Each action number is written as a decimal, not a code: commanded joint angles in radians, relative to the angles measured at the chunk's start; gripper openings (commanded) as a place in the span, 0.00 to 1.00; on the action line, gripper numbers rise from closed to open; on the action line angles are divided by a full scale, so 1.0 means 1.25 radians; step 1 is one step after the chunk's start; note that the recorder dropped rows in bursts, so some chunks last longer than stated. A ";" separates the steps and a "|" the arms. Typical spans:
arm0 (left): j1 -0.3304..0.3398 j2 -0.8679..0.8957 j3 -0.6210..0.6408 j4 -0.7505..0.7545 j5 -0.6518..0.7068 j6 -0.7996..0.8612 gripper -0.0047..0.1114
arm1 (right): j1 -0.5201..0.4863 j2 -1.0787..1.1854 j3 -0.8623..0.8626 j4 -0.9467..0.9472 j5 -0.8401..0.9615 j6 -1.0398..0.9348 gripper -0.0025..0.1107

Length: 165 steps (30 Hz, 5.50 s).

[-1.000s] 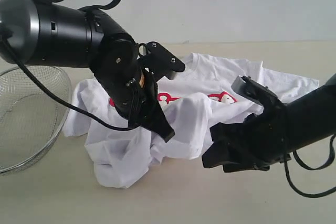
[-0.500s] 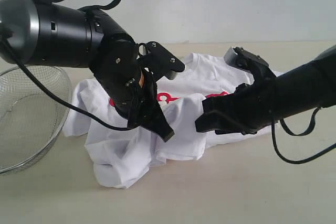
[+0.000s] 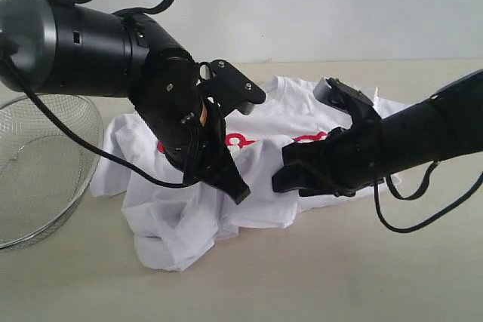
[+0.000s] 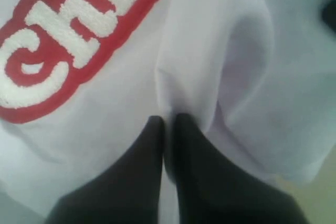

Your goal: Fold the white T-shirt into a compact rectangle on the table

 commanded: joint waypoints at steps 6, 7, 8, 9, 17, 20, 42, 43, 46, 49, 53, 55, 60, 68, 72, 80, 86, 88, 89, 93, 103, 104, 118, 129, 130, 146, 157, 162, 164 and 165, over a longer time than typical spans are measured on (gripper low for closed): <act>0.001 -0.003 -0.005 -0.001 0.008 -0.009 0.08 | 0.000 0.026 -0.034 0.002 0.047 -0.008 0.42; 0.001 -0.003 -0.005 -0.001 0.008 -0.009 0.08 | 0.000 0.026 -0.034 -0.001 0.051 -0.008 0.42; 0.001 -0.003 -0.005 -0.001 0.008 -0.009 0.08 | 0.000 0.026 -0.034 -0.005 0.058 -0.008 0.39; 0.001 -0.003 -0.005 -0.001 0.008 -0.009 0.08 | 0.000 0.026 -0.034 -0.007 0.064 -0.008 0.36; 0.001 -0.003 -0.005 -0.001 0.013 -0.009 0.08 | 0.000 0.026 -0.034 -0.151 0.078 0.131 0.02; 0.001 -0.003 -0.005 -0.001 0.029 -0.009 0.08 | 0.000 0.014 -0.034 -0.269 0.063 0.237 0.02; 0.001 -0.238 -0.005 -0.054 0.188 -0.027 0.08 | -0.001 -0.269 0.001 -0.967 0.399 0.873 0.02; 0.001 -0.245 -0.005 -0.058 0.201 -0.027 0.08 | -0.001 -0.274 0.013 -0.975 0.408 0.878 0.02; 0.001 -0.263 0.002 -0.077 0.212 -0.027 0.08 | -0.001 -0.285 0.039 -0.993 0.429 0.885 0.02; 0.001 -0.284 0.022 -0.125 0.200 -0.009 0.08 | -0.001 -0.286 0.059 -0.993 0.432 0.885 0.02; 0.001 -0.298 0.052 -0.153 0.190 -0.003 0.08 | -0.001 -0.286 0.086 -0.991 0.417 0.859 0.03; 0.001 -0.304 0.066 -0.153 0.190 -0.003 0.08 | -0.001 -0.286 0.099 -0.987 0.415 0.838 0.09; 0.001 -0.304 0.083 -0.156 0.189 -0.003 0.08 | 0.000 -0.286 0.106 -0.936 0.429 0.801 0.45; 0.001 -0.304 0.083 -0.156 0.185 -0.003 0.08 | 0.000 -0.288 0.100 -0.922 0.407 0.794 0.54; 0.001 -0.304 0.083 -0.154 0.185 0.001 0.08 | 0.000 -0.288 0.069 -0.999 0.369 0.869 0.36; 0.001 -0.285 0.083 -0.135 0.142 0.003 0.08 | 0.000 -0.284 -0.039 -1.125 0.275 0.989 0.02; 0.028 -0.177 0.064 -0.061 0.078 -0.004 0.08 | 0.000 -0.257 -0.077 -1.119 0.163 0.989 0.02; 0.053 -0.125 0.046 -0.061 0.061 -0.004 0.08 | 0.000 -0.239 -0.078 -1.110 0.123 0.989 0.02; 0.067 -0.099 0.031 -0.061 0.058 -0.004 0.08 | 0.000 -0.226 -0.078 -1.101 0.106 0.989 0.02; 0.111 -0.012 -0.052 -0.031 0.038 -0.004 0.08 | 0.000 -0.166 -0.078 -1.058 0.062 0.956 0.02; 0.245 0.160 -0.343 0.020 0.090 0.015 0.08 | 0.000 -0.117 -0.078 -0.884 -0.003 0.837 0.02; 0.258 0.183 -0.373 0.016 0.104 0.016 0.08 | 0.000 -0.117 -0.078 -0.862 -0.003 0.827 0.02; 0.290 0.338 -0.510 -0.022 0.174 0.117 0.08 | 0.000 -0.117 -0.078 -0.801 -0.008 0.775 0.02; 0.290 0.408 -0.534 0.000 0.170 0.142 0.08 | 0.000 -0.117 -0.078 -0.795 -0.016 0.769 0.02; 0.290 0.413 -0.538 0.001 0.170 0.142 0.08 | 0.000 -0.117 -0.078 -0.795 -0.016 0.769 0.02; 0.338 0.479 -0.578 0.002 0.188 0.136 0.08 | 0.000 -0.117 -0.078 -0.772 -0.037 0.754 0.02; 0.349 0.515 -0.734 0.012 0.228 0.136 0.08 | 0.000 -0.117 -0.078 -0.767 -0.057 0.746 0.02; 0.354 0.542 -0.822 0.006 0.287 0.136 0.08 | -0.007 -0.110 -0.080 -0.771 -0.156 0.746 0.02; 0.354 0.537 -0.843 -0.063 0.301 0.141 0.08 | -0.032 -0.089 -0.102 -0.771 -0.177 0.754 0.02; 0.354 0.531 -0.859 -0.141 0.315 0.165 0.08 | -0.061 -0.063 -0.133 -0.771 -0.164 0.764 0.02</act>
